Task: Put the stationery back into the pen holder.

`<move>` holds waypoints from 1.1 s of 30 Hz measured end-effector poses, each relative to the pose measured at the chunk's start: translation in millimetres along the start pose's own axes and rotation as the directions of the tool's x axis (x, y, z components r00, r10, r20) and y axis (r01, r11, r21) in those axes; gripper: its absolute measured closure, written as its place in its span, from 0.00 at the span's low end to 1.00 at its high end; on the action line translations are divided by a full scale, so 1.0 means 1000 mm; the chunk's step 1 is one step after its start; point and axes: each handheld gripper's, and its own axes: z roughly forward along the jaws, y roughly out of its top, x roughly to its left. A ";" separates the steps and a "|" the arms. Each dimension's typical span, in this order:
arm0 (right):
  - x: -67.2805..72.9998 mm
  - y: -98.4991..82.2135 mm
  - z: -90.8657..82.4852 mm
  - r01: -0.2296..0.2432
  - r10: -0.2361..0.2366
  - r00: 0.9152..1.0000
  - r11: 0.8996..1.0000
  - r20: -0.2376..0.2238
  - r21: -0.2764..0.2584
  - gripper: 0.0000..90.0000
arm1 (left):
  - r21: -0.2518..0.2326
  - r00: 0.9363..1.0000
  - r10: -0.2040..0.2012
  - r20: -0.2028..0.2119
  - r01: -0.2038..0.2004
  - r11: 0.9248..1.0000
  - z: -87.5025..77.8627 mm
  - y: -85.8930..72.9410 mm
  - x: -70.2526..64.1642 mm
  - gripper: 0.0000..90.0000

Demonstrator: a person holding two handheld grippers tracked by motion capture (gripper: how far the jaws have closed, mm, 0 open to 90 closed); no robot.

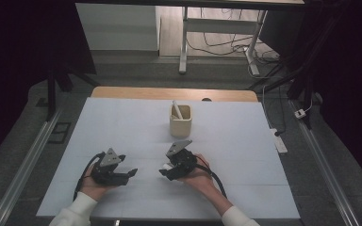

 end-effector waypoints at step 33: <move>-0.001 0.000 -0.011 0.021 -0.021 1.000 0.999 0.018 -0.028 0.73 | -0.009 1.000 -0.007 -0.012 0.007 1.000 -0.002 -0.001 0.003 0.31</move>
